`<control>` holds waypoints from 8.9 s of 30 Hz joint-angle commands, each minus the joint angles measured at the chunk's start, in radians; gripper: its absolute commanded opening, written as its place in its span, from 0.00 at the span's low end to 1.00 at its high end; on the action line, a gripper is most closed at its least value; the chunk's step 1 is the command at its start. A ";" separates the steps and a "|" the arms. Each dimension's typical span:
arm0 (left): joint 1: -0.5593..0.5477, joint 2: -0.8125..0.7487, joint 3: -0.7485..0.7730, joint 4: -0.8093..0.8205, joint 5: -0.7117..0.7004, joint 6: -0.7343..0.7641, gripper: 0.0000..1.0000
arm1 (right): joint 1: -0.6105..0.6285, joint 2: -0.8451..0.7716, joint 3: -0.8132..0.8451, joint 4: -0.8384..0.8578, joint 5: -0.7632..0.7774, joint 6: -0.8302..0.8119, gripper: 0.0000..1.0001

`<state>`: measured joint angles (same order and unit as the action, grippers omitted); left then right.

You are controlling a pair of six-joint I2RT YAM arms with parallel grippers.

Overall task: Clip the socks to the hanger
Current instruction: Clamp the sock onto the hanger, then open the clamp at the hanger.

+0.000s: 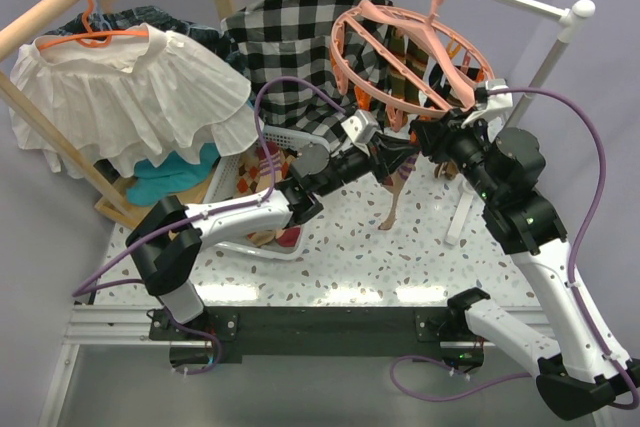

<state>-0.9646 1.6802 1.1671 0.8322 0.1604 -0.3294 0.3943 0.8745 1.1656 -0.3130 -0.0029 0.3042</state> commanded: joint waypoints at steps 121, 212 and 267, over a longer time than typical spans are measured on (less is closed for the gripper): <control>0.136 -0.102 0.040 -0.071 0.066 0.090 0.34 | 0.003 -0.005 0.229 -0.252 -0.284 -0.151 0.70; 0.060 0.015 0.164 -0.022 0.131 -0.132 0.37 | 0.003 0.015 0.019 -0.001 0.090 0.050 0.19; -0.063 0.024 0.232 -0.219 -0.176 0.300 0.11 | 0.002 0.106 0.197 -0.124 0.076 -0.051 0.29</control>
<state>-1.0176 1.7039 1.3670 0.6136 -0.0170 -0.0563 0.3935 0.9916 1.3727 -0.5323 0.0746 0.2749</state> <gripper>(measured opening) 0.242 0.389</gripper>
